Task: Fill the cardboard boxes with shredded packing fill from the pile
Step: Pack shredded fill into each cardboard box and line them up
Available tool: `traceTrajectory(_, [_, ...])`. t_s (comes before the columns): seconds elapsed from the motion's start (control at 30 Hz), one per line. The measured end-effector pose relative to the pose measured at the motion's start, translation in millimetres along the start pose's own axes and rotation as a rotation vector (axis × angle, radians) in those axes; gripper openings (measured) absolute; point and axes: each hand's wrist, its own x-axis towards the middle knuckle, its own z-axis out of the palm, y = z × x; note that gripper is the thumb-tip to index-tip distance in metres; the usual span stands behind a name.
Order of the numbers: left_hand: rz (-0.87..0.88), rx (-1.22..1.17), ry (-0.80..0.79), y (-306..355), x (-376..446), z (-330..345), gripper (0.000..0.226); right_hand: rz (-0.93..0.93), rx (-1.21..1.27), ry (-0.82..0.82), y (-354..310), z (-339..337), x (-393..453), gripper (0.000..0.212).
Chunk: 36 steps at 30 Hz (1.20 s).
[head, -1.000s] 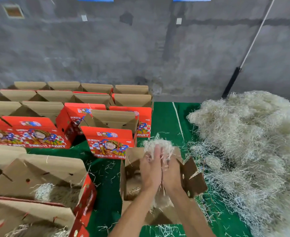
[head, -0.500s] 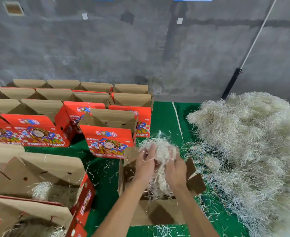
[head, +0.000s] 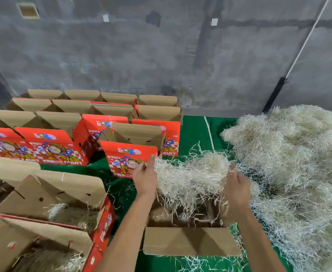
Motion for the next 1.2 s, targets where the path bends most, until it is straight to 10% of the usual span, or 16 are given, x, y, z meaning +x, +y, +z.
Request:
traceTrajectory(0.2, [-0.059, 0.102, -0.32, -21, -64, 50, 0.04, -0.141, -0.107, -0.337, -8, 61, -51, 0.054])
traceTrajectory(0.47, [-0.159, -0.05, -0.067, 11, 3, -22, 0.018, 0.187, 0.049, -0.097, -14, -11, 3, 0.07])
traceTrajectory(0.6, [-0.239, 0.282, -0.447, -10, -54, 35, 0.095, -0.072, -0.125, -0.399, -9, 53, -36, 0.029])
traceTrajectory(0.7, [-0.266, 0.299, -0.406, -20, -57, 28, 0.129, -0.125, -0.122, -0.326, -6, 48, -35, 0.033])
traceTrajectory(0.87, [-0.149, -0.01, -0.041, -14, 1, -16, 0.042, 0.082, 0.027, -0.038, 5, 4, -3, 0.053])
traceTrajectory(1.0, [-0.154, 0.228, -0.23, -36, -37, 26, 0.07, -0.136, -0.205, -0.417, 14, 55, -46, 0.037])
traceTrajectory(1.2, [0.124, 0.243, -0.258, -19, -31, -1, 0.038, -0.155, -0.16, -0.136, 9, 28, -24, 0.062])
